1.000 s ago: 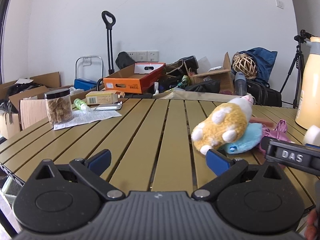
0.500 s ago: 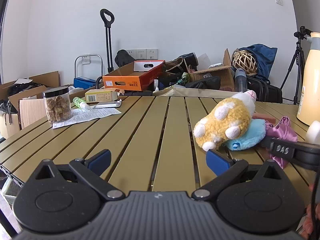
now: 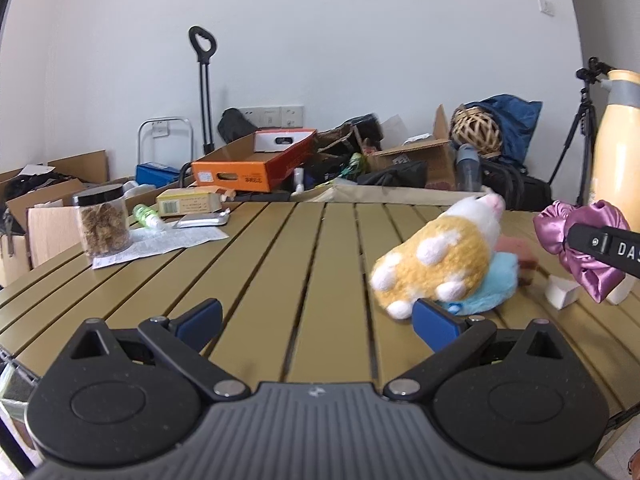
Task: Collect trash
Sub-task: 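Grasp the pink satin cloth with the right gripper and lift it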
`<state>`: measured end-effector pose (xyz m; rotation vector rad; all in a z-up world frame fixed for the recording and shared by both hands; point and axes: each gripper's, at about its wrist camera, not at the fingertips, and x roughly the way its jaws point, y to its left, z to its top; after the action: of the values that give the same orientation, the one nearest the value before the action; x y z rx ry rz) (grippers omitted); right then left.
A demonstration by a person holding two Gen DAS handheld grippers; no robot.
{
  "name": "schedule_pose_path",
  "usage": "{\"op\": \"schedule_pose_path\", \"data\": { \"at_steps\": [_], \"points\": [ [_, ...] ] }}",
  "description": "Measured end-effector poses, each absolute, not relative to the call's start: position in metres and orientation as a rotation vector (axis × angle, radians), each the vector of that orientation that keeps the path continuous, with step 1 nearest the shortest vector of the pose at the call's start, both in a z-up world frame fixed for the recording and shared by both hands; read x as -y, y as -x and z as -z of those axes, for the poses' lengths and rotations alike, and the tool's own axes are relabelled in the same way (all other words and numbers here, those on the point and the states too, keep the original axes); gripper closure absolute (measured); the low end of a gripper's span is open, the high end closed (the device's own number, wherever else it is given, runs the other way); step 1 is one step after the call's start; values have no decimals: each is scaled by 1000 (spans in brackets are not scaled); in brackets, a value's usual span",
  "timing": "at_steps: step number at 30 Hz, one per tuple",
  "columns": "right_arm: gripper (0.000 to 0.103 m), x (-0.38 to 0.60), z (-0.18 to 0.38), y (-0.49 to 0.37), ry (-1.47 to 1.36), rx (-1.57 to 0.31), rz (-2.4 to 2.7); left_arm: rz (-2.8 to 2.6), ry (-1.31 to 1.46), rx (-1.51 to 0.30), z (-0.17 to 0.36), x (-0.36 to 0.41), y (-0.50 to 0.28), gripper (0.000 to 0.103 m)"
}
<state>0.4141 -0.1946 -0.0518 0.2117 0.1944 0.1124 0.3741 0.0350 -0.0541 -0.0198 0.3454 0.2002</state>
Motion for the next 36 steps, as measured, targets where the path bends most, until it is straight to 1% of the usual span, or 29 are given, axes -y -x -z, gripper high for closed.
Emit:
{"op": "schedule_pose_path", "data": {
  "at_steps": [8, 13, 20, 25, 30, 33, 36],
  "points": [
    [78, 227, 38, -384, -231, -146, -40, -107, -12, -330, 46, -9, -386, 0],
    [78, 247, 33, -367, -266, -136, 0, -66, -83, -331, 49, 18, -397, 0],
    [78, 257, 42, -342, -236, -149, 41, -85, -154, -314, 51, 34, -411, 0],
    [78, 267, 46, -345, -212, -157, 81, -95, -176, -335, 50, 38, -429, 1],
    [78, 276, 56, -355, -212, -180, 114, -100, -201, -338, 54, 41, -441, 8],
    [78, 279, 59, -358, -202, -190, 125, -86, -203, -334, 54, 40, -447, 17],
    [78, 282, 60, -361, -196, -191, 132, -71, -208, -339, 55, 39, -453, 22]
  ]
}}
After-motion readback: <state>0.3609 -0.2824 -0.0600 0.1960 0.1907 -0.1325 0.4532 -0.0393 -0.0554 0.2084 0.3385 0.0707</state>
